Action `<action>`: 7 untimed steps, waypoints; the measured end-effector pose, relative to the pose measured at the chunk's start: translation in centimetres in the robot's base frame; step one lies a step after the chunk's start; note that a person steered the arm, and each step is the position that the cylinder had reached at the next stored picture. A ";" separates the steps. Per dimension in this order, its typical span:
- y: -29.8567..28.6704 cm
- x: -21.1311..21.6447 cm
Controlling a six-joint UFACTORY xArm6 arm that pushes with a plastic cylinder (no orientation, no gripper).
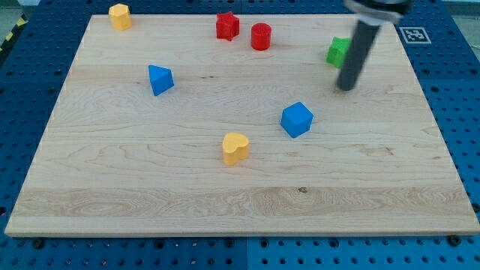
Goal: Move the red circle top of the blue triangle
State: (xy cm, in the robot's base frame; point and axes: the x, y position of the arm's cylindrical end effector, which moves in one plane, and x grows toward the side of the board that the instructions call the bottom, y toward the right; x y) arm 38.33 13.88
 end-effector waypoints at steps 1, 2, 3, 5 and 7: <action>-5.3 -1.8; -6.4 -6.1; -7.1 -6.8; -7.5 -9.9; -7.5 -13.6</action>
State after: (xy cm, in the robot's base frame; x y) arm 24.71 6.42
